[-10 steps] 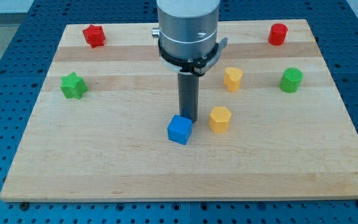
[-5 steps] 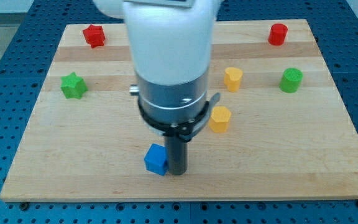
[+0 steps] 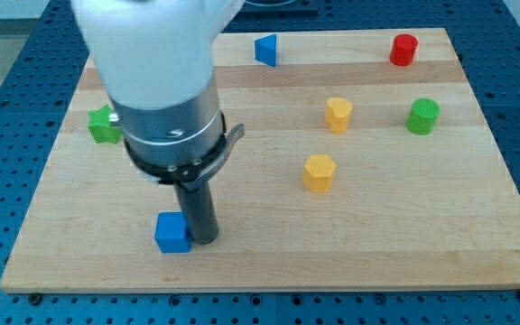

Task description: Push the cube to the bottom left of the board

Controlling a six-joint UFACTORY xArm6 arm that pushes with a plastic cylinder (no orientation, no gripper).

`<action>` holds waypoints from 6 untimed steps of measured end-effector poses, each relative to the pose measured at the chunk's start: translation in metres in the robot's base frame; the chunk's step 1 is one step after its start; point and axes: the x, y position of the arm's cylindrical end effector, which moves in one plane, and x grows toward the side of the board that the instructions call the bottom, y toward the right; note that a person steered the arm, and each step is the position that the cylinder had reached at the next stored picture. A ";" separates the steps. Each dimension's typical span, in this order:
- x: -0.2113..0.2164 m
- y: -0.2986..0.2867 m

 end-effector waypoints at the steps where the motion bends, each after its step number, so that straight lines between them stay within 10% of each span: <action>1: 0.007 -0.017; 6: 0.007 -0.102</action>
